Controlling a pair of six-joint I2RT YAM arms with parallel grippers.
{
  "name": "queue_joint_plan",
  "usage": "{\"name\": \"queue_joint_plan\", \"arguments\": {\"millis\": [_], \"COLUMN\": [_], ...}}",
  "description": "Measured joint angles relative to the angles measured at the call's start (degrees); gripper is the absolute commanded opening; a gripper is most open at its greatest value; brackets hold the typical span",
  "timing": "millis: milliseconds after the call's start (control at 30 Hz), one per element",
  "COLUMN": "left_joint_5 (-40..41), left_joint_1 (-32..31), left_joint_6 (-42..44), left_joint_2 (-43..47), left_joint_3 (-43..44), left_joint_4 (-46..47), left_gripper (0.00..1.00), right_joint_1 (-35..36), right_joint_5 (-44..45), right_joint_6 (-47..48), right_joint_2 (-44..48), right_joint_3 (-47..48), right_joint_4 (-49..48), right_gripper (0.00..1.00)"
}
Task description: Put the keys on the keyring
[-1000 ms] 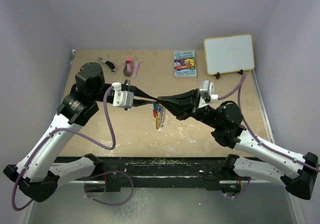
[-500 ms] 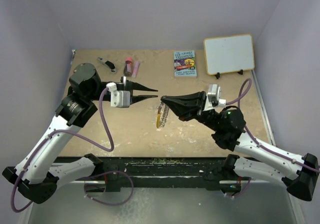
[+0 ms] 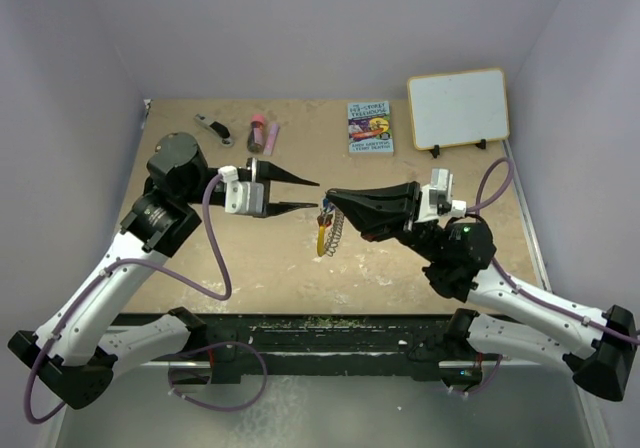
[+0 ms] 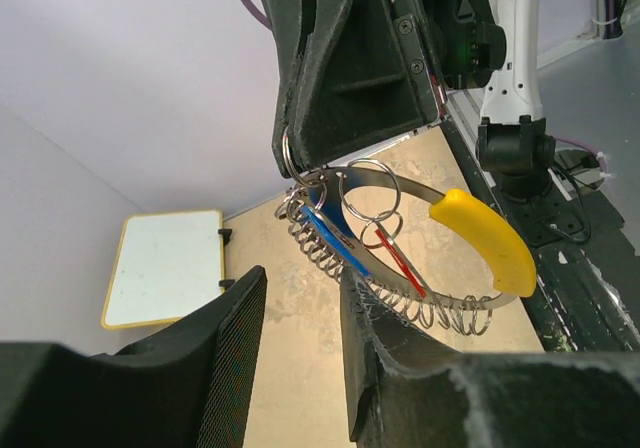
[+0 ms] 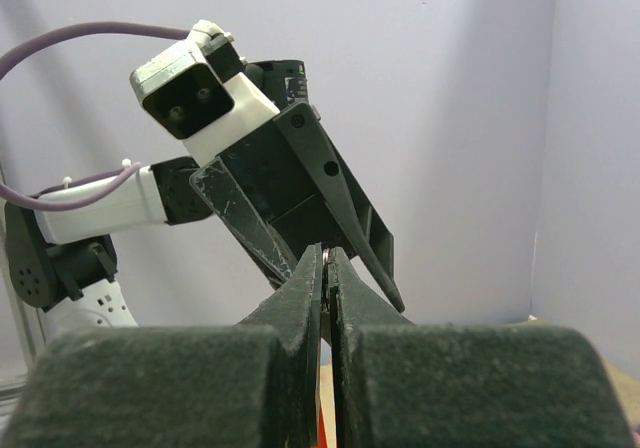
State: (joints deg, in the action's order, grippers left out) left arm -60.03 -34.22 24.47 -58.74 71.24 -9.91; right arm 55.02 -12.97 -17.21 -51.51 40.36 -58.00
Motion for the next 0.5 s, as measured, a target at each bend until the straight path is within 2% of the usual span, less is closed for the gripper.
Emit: {"name": "queue_joint_plan", "arguments": {"millis": [333, 500], "left_joint_5": [-1.2, -2.1], "left_joint_1": [0.0, 0.0], "left_joint_6": [-5.5, -7.6], "left_joint_2": [0.0, 0.0], "left_joint_3": [-1.7, -1.7], "left_joint_4": [7.3, 10.0], "left_gripper": [0.39, 0.34], "right_joint_1": [0.0, 0.0], "right_joint_5": [-0.5, -1.3], "right_joint_6": [-2.1, -3.2], "right_joint_2": [-2.7, -3.7], "right_joint_3": [0.0, -0.4], "right_joint_4": [-3.1, -5.1], "right_gripper": [0.0, 0.0]}}
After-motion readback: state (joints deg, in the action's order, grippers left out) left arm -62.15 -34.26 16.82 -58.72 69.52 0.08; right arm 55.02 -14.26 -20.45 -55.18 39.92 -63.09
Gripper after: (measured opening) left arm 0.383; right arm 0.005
